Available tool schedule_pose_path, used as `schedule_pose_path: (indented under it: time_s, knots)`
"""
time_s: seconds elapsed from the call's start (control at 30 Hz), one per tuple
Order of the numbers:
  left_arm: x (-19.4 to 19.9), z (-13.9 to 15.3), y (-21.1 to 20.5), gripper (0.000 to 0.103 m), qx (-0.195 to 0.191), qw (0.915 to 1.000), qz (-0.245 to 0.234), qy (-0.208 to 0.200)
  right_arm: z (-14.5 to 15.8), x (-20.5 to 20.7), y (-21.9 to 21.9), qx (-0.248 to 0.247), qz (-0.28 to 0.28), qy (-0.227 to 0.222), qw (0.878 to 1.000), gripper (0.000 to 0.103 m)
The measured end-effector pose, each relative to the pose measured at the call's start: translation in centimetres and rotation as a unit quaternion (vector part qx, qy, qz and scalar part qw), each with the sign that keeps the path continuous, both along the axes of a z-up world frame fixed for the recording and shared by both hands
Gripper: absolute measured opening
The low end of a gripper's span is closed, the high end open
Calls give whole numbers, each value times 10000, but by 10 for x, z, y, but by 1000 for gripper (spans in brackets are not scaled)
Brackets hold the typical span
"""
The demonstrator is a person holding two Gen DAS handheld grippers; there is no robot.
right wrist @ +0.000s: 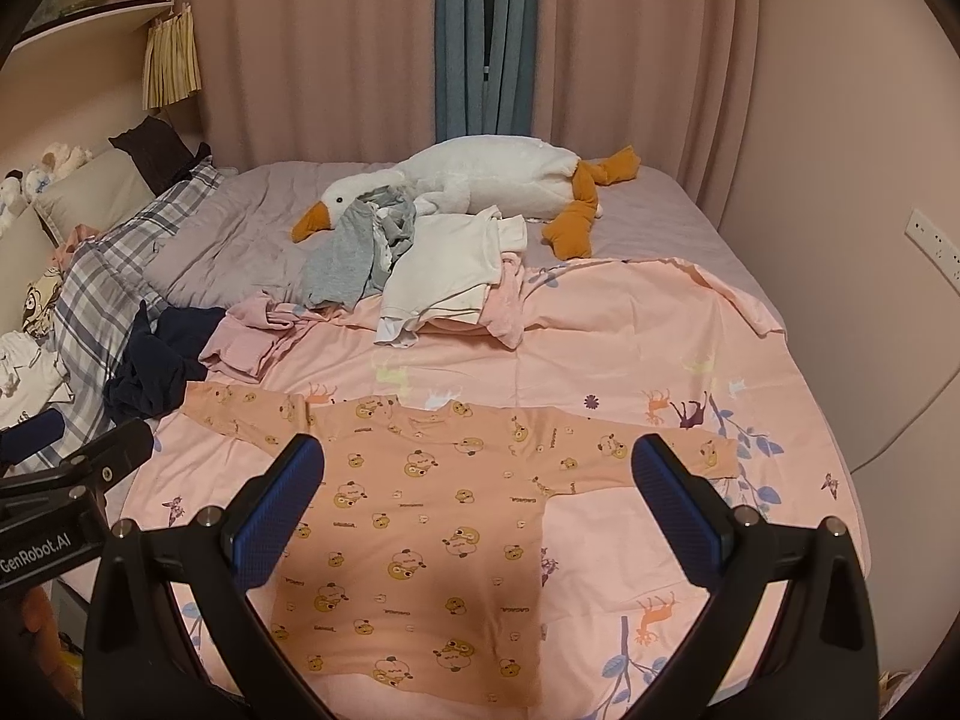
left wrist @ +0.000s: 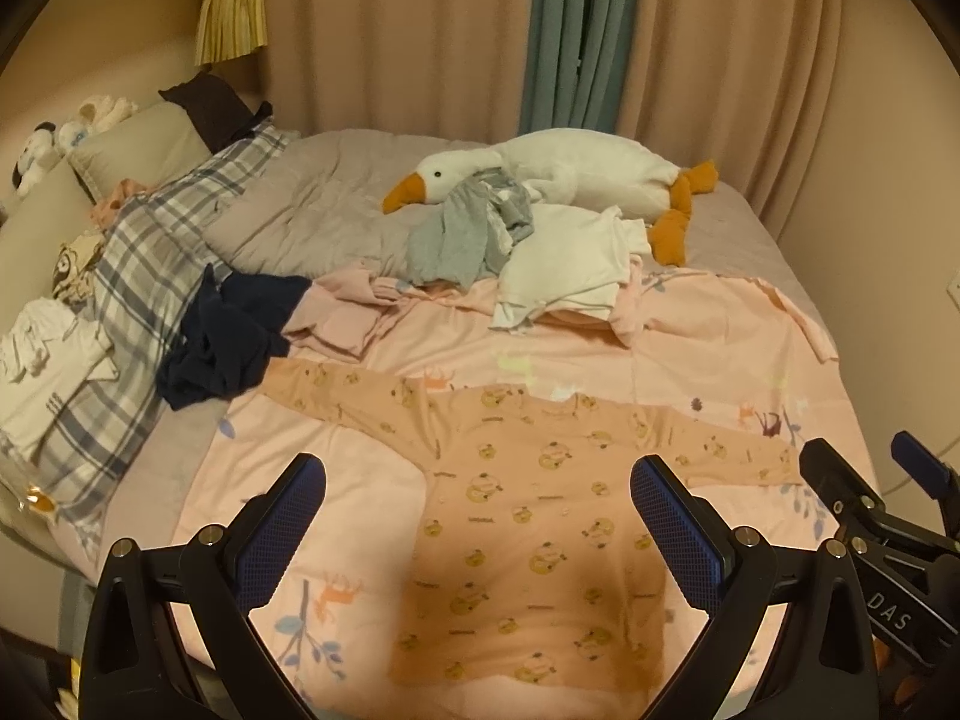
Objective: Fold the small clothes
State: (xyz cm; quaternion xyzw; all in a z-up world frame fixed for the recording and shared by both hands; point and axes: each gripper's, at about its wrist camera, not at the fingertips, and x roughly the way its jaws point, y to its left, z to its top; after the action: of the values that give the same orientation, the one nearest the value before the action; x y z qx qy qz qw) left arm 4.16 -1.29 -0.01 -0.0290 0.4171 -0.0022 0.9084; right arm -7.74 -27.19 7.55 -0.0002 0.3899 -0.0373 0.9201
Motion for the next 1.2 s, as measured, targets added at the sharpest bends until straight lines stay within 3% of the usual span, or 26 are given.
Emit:
schedule_pose_path:
  time_s: [0.53, 0.8, 1.2]
  knots:
    - [16, -16, 22, 102, -176, 9990, -391, 152, -7, 15, 24, -201, -194, 207, 9994, 103]
    - [26, -22, 35, 96, -353, 9980, -438, 280, -6, 22, 38, -344, -325, 319, 9984, 103]
    - [33, -25, 56, 95, -580, 9965, -393, 448, -2, 26, 54, -479, -333, 374, 9976, 103]
